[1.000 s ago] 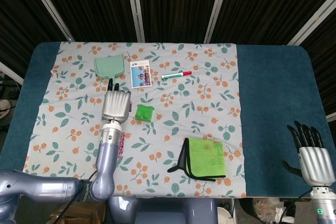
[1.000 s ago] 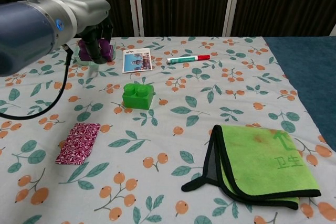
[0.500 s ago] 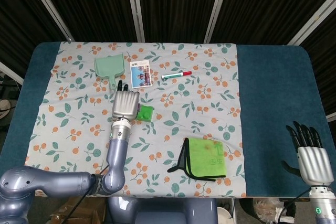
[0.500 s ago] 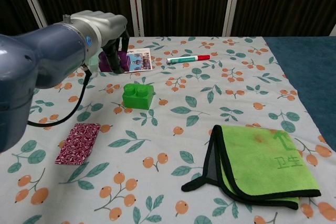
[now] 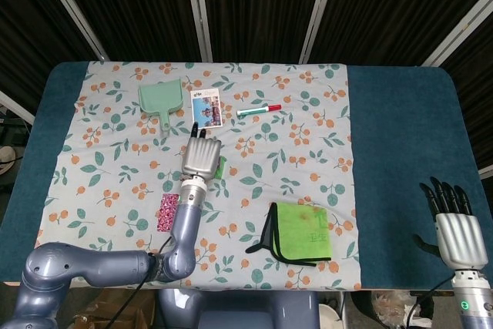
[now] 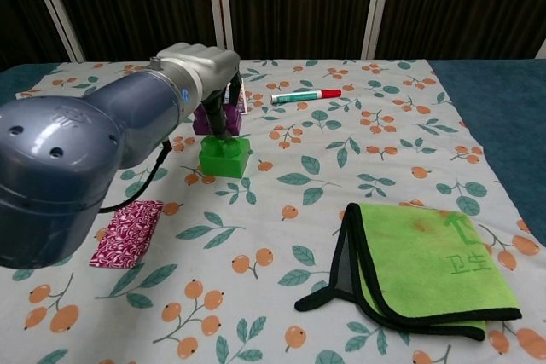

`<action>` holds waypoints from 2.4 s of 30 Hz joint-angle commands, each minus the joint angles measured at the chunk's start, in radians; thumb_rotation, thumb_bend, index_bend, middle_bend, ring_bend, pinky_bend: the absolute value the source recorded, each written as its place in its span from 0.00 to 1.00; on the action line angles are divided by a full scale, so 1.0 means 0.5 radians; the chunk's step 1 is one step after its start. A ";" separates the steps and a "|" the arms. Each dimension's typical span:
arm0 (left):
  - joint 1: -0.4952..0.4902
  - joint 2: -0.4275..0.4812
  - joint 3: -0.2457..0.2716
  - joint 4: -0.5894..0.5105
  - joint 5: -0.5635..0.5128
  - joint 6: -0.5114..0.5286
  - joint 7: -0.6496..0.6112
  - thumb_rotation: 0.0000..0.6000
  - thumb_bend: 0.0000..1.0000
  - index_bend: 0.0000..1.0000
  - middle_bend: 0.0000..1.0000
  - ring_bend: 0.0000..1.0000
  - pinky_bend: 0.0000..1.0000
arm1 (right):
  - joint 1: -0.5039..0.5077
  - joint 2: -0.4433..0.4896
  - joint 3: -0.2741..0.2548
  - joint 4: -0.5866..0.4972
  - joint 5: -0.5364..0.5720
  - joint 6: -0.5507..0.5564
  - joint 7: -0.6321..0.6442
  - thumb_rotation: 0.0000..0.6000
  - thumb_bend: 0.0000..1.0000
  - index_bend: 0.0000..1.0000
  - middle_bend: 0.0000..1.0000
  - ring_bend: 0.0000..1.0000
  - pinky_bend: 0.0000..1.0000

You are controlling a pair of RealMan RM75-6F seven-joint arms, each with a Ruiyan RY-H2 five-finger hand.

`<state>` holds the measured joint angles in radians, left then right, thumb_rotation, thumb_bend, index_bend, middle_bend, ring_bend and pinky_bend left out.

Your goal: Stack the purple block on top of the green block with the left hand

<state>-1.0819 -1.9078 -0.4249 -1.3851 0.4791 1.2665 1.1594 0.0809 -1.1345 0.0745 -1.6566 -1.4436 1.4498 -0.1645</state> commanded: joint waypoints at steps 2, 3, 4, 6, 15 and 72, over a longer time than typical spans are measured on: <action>-0.027 -0.037 0.017 0.036 -0.003 -0.011 -0.006 1.00 0.47 0.59 0.48 0.17 0.06 | 0.001 0.001 0.001 0.004 0.002 0.000 0.006 1.00 0.17 0.10 0.05 0.01 0.04; -0.033 -0.047 0.020 0.040 -0.008 -0.009 -0.003 1.00 0.47 0.59 0.48 0.17 0.06 | 0.001 0.002 0.001 0.004 0.001 0.000 0.007 1.00 0.17 0.10 0.05 0.01 0.04; -0.037 -0.053 0.020 0.041 -0.012 -0.005 0.000 1.00 0.47 0.59 0.48 0.17 0.06 | 0.001 0.002 0.002 0.004 0.000 0.002 0.008 1.00 0.17 0.10 0.05 0.01 0.04; -0.048 -0.061 0.024 0.038 -0.004 0.011 0.005 1.00 0.47 0.59 0.48 0.17 0.06 | 0.000 0.003 0.002 0.004 0.000 0.004 0.009 1.00 0.17 0.10 0.05 0.01 0.04; -0.055 -0.062 0.044 0.018 -0.004 0.068 0.031 1.00 0.47 0.59 0.48 0.17 0.06 | 0.000 0.005 -0.001 -0.001 0.000 0.004 0.009 1.00 0.17 0.10 0.05 0.01 0.04; -0.018 -0.123 0.121 0.168 0.040 0.045 0.032 1.00 0.47 0.59 0.48 0.17 0.06 | 0.001 0.005 0.000 -0.009 0.008 0.009 -0.002 1.00 0.17 0.10 0.05 0.01 0.04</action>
<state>-1.0911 -1.9692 -0.3645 -1.3011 0.4990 1.2892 1.1753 0.0815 -1.1321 0.0747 -1.6613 -1.4395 1.4543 -0.1658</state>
